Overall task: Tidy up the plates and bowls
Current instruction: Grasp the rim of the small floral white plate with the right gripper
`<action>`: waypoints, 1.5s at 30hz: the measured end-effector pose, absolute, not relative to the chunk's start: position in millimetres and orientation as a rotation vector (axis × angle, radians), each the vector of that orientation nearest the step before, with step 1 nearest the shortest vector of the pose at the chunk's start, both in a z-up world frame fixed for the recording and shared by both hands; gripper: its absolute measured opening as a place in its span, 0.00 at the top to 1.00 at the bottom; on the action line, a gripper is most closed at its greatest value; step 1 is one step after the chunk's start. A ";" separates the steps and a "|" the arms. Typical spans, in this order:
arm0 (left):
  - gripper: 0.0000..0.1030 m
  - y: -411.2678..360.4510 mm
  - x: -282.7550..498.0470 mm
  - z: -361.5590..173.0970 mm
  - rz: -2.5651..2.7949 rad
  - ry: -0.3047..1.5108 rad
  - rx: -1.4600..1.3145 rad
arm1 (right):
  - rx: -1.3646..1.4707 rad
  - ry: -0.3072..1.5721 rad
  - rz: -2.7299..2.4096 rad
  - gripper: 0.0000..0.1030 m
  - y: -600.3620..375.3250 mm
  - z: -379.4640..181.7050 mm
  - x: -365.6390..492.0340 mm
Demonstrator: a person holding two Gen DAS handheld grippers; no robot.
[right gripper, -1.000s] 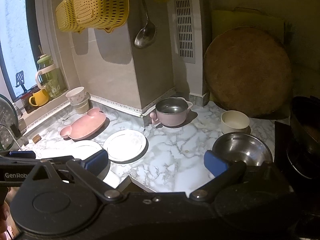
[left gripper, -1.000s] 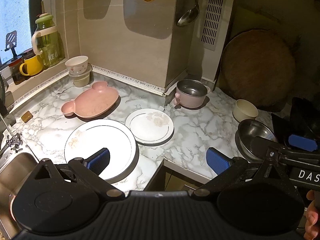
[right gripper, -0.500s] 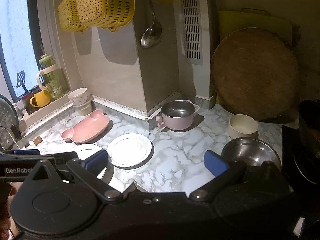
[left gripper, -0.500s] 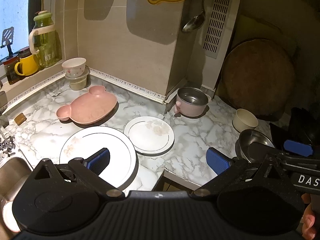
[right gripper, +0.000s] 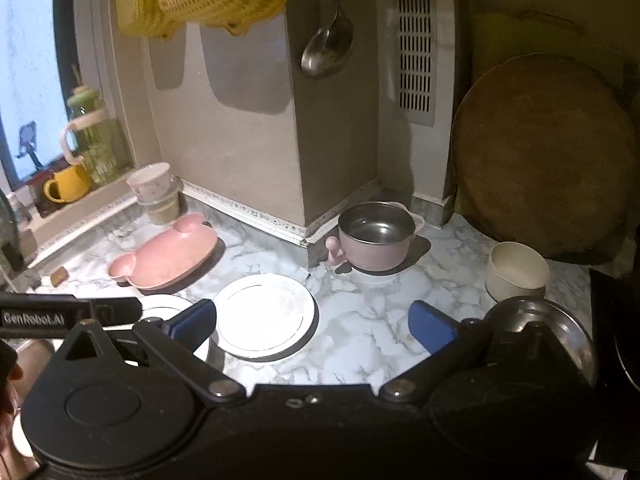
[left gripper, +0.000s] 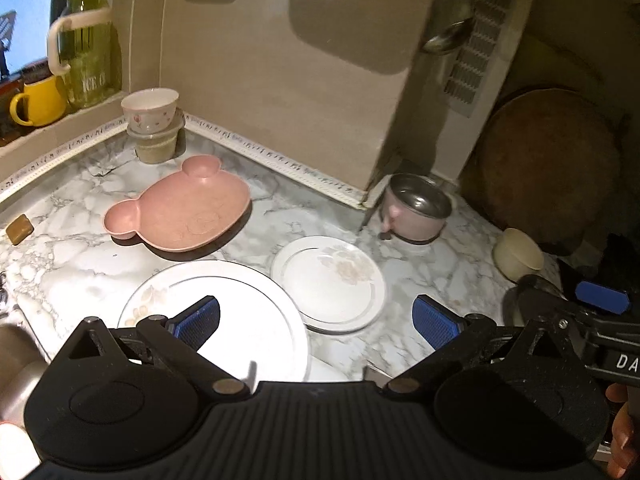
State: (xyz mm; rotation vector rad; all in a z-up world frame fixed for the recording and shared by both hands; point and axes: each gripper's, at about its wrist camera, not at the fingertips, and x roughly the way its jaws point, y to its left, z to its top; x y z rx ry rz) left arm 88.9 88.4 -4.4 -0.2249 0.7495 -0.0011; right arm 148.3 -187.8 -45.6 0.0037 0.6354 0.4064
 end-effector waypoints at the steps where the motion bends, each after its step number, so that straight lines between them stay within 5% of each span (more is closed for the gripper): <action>1: 0.00 92.1 95.6 -7.3 0.000 0.754 -0.223 | 0.003 0.639 0.408 0.00 -183.6 -49.6 154.6; 19: 0.00 120.0 223.7 -54.3 -0.097 0.828 -0.118 | 0.002 0.850 0.423 0.04 -124.3 -133.4 253.7; 29: 0.01 118.3 278.7 -100.3 -0.141 0.922 -0.082 | 0.044 1.000 0.426 0.29 -114.5 -173.3 290.9; 31: 0.07 115.2 283.7 -109.4 -0.144 0.936 -0.049 | 0.050 1.021 0.416 0.33 -113.0 -180.5 296.4; 33: 0.25 114.8 288.3 -118.0 -0.151 0.971 -0.050 | 0.067 1.040 0.410 0.41 -113.5 -186.4 301.1; 45: 0.51 122.6 300.9 -149.2 -0.162 1.089 -0.164 | 0.124 1.098 0.410 0.69 -114.5 -202.1 311.2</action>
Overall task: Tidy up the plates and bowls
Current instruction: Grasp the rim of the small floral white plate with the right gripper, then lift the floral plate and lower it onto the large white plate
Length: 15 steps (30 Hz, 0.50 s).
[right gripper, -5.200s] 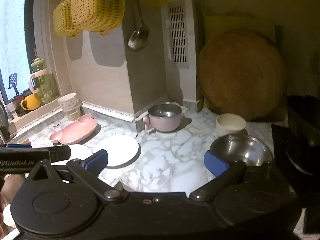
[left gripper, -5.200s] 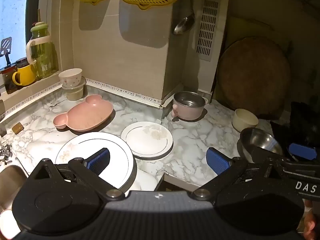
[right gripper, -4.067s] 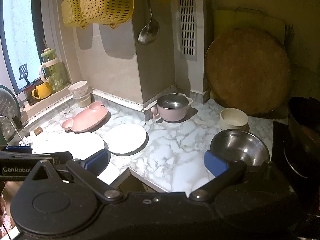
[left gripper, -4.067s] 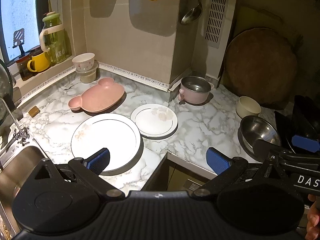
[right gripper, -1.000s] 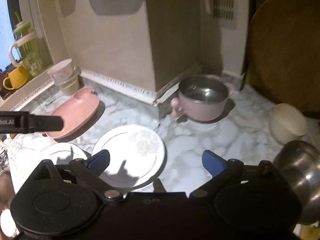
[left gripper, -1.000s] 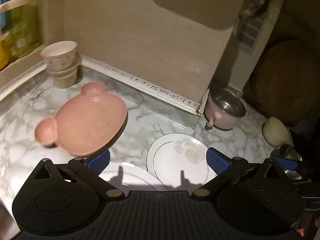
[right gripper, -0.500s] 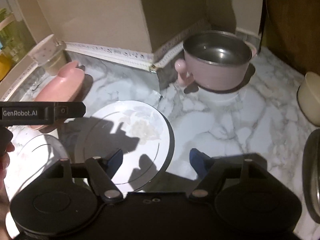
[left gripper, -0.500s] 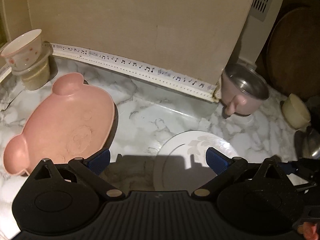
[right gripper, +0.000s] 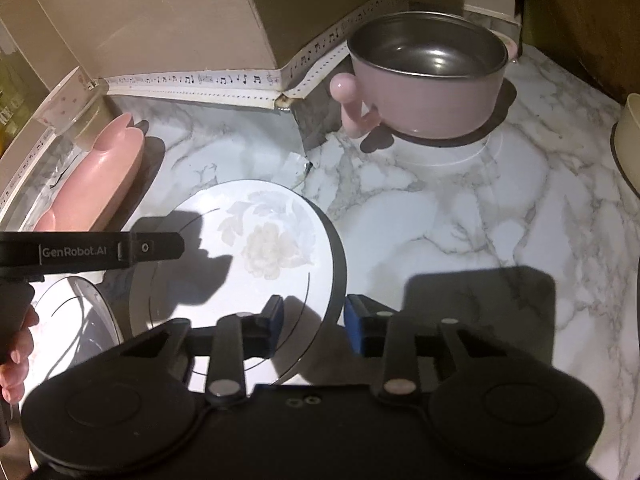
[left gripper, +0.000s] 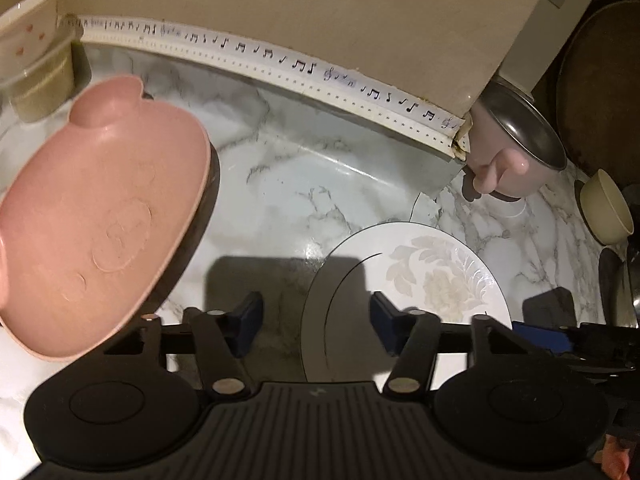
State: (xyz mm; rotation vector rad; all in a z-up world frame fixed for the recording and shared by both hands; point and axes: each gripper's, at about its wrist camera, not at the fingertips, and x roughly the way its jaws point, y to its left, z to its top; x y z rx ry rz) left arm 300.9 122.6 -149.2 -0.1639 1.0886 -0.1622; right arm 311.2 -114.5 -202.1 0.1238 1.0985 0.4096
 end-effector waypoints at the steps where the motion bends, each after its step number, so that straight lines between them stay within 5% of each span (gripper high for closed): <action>1: 0.52 123.1 301.2 -150.1 -0.164 1.094 -0.179 | 0.128 1.100 0.412 0.72 -114.3 -202.3 311.5; 6: 0.71 124.6 300.1 -150.1 -0.168 1.097 -0.211 | 0.132 1.100 0.410 0.80 -113.9 -202.3 310.5; 15: 0.82 121.3 295.5 -147.0 -0.166 1.057 -0.181 | 0.162 1.093 0.375 0.85 -117.7 -199.6 311.0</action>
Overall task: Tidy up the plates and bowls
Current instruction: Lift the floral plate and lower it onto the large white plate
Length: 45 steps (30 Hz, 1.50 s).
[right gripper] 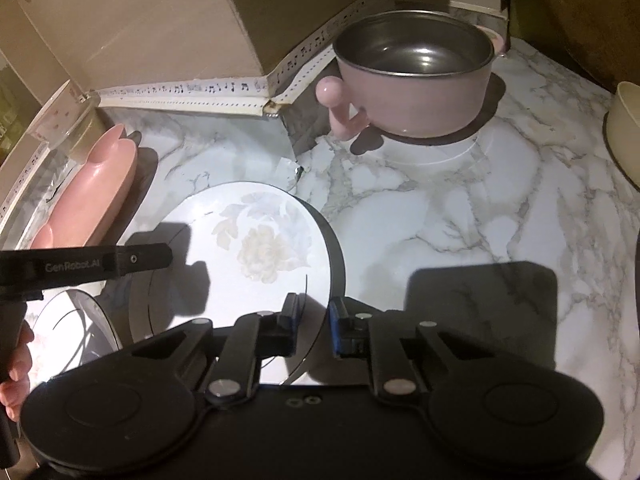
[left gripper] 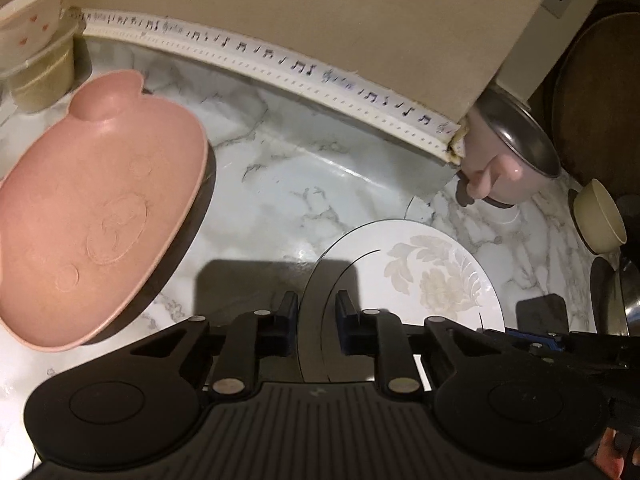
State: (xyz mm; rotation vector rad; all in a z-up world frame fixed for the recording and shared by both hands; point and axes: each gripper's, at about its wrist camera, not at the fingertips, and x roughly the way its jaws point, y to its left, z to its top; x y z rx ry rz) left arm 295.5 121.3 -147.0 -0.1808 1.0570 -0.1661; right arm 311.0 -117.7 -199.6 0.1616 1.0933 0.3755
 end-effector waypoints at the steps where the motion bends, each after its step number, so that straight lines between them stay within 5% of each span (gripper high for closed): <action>1: 0.82 120.7 295.1 -145.4 -0.164 1.049 -0.180 | 0.163 1.090 0.373 0.85 -118.2 -198.9 311.0; 28: 0.82 146.7 251.4 -75.9 -0.089 1.034 -0.173 | 0.157 1.061 0.449 0.87 -99.1 -129.7 278.5; 45: 0.82 206.5 170.5 -76.6 0.044 1.057 -0.221 | 0.065 1.104 0.624 0.87 -40.4 -123.0 226.5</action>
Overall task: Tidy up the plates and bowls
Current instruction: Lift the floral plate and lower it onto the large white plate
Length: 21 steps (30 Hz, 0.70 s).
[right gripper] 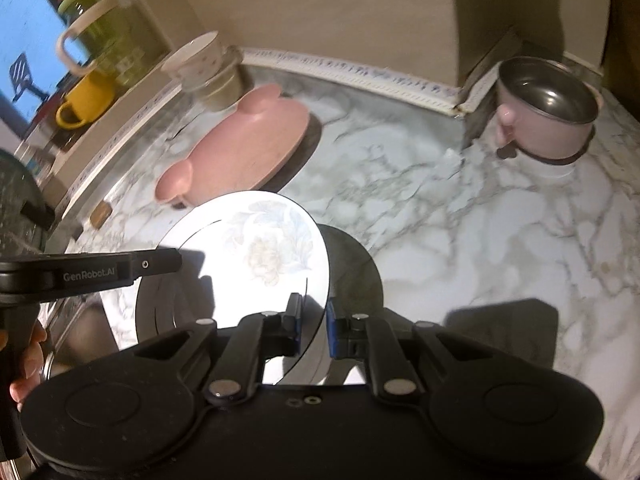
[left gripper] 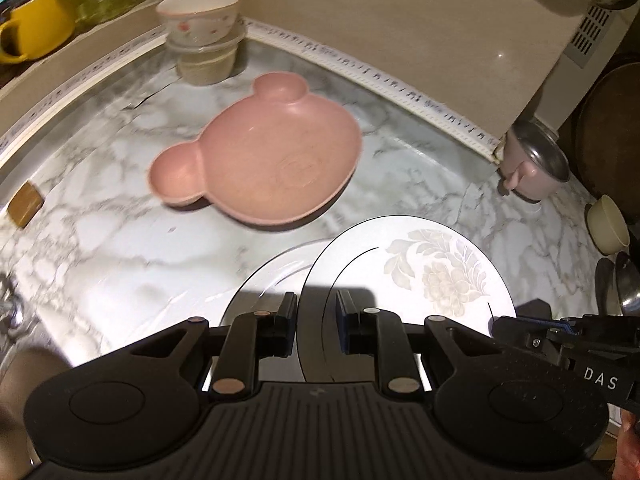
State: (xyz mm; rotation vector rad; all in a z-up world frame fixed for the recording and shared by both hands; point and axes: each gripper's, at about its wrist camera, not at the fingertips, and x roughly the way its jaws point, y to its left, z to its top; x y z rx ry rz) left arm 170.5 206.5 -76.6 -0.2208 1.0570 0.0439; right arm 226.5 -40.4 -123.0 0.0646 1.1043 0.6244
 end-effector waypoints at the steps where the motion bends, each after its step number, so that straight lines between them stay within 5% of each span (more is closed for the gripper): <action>1: 0.82 208.3 167.2 -79.6 0.048 1.061 -0.224 | 0.056 1.110 0.628 0.87 -37.8 -124.5 224.3; 21: 0.82 223.7 139.6 -124.3 0.038 1.027 -0.269 | -0.011 1.140 0.646 0.87 -23.0 -153.9 207.3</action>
